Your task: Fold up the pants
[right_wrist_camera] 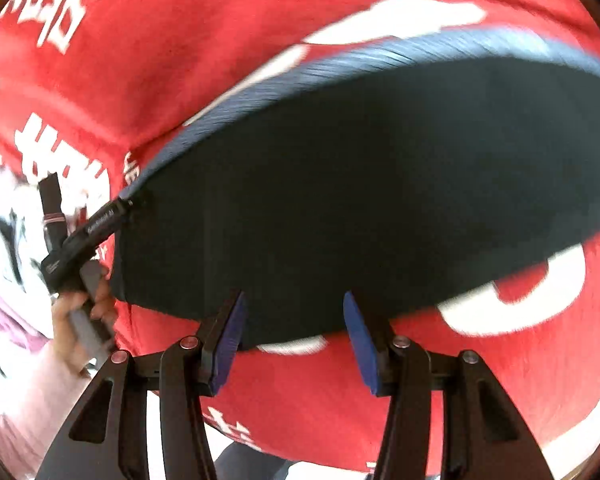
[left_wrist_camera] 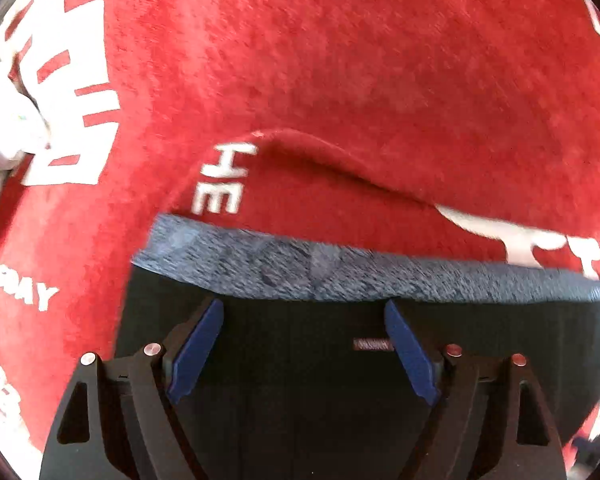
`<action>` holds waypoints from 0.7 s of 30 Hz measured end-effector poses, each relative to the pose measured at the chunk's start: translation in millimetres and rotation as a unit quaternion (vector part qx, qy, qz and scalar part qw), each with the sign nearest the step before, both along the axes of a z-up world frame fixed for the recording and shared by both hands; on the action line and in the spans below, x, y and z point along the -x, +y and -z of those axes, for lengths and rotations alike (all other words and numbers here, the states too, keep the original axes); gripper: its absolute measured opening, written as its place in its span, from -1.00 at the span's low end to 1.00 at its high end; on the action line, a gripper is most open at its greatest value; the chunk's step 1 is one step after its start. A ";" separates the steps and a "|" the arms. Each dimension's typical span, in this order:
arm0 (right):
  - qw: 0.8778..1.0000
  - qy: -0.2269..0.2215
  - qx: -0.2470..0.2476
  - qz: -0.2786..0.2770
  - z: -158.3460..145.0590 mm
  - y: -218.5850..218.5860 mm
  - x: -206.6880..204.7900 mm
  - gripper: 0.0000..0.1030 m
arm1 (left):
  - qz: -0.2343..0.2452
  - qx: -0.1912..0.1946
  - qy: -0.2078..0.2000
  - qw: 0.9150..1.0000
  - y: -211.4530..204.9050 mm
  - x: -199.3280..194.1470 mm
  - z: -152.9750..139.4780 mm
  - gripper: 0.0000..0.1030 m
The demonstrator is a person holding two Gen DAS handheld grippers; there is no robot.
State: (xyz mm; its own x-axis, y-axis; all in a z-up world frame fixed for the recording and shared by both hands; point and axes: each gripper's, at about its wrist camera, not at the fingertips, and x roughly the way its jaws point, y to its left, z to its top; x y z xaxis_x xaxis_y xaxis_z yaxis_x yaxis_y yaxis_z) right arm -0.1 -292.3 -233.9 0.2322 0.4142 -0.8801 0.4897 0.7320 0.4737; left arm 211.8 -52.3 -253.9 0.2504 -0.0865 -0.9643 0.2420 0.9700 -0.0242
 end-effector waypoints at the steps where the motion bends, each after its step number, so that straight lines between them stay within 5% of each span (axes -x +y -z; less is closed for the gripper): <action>1: 1.000 -0.002 -0.017 0.020 2.7 -7.3 10.8 0.07 | -0.002 -0.003 0.001 1.000 -0.9 2.8 -7.8 0.64; 5: 0.992 -0.018 -0.092 0.083 20.2 -20.8 37.6 0.07 | 0.035 0.028 0.012 0.999 -16.2 40.8 -32.7 0.64; 10: 0.979 -0.065 -0.147 0.126 37.5 -15.4 30.4 0.06 | 0.095 -0.018 0.049 0.994 -52.1 92.8 0.7 0.65; 13: 0.975 -0.061 -0.147 0.157 51.6 -16.4 23.2 0.05 | 0.120 -0.042 0.011 0.992 -61.6 107.1 4.0 0.80; 16: 0.962 -0.059 -0.172 0.202 61.0 -24.2 21.6 -0.20 | 0.115 -0.033 0.023 0.993 -58.8 103.6 2.5 0.80; 17: 0.965 -0.045 -0.164 0.201 61.7 -27.4 18.1 -0.82 | 0.115 -0.030 0.027 0.993 -57.9 101.4 2.1 0.80; 21: 0.973 -0.084 -0.143 0.159 29.7 -32.9 12.6 -0.86 | 0.121 -0.023 0.030 0.992 -49.7 96.9 3.5 0.80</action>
State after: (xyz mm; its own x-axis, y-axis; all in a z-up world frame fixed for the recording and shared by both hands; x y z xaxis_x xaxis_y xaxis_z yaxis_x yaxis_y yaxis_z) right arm -12.7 -325.2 -263.6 0.5190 0.5202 -0.6783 0.5682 0.3829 0.7284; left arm 114.9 -102.0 -257.4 0.1705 -0.0929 -0.9810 0.4670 0.8843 -0.0026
